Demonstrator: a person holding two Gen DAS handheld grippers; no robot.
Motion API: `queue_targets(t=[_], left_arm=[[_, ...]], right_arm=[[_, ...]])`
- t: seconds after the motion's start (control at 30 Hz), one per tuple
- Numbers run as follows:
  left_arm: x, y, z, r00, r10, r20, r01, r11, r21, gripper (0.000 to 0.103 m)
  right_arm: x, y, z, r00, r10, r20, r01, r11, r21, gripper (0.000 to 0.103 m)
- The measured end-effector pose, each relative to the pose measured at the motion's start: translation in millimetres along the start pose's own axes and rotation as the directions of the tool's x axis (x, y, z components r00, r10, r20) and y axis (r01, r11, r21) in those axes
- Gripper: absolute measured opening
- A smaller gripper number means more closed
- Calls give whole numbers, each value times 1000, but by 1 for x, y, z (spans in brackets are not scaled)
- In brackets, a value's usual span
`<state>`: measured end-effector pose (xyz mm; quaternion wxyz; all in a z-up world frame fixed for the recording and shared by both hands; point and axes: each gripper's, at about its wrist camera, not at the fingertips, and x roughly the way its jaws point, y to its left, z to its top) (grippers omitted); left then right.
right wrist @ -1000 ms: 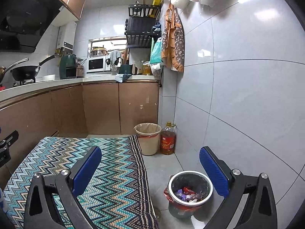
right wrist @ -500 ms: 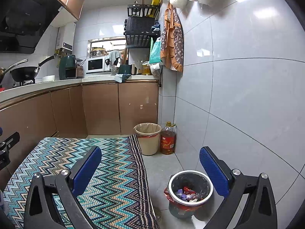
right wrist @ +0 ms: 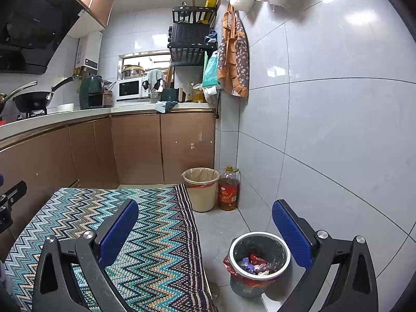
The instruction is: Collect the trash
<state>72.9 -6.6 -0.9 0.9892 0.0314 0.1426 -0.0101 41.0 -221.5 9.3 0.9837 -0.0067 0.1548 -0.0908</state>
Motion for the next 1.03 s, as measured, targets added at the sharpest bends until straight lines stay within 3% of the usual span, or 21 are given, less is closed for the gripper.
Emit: queue_targets(t=[1.03], left_arm=[[0,1,2,1000,-19,-22,18,1000,-19,85]], right_arm=[[-1,2,-3,1000,-14,-6,14,1000,10,103]])
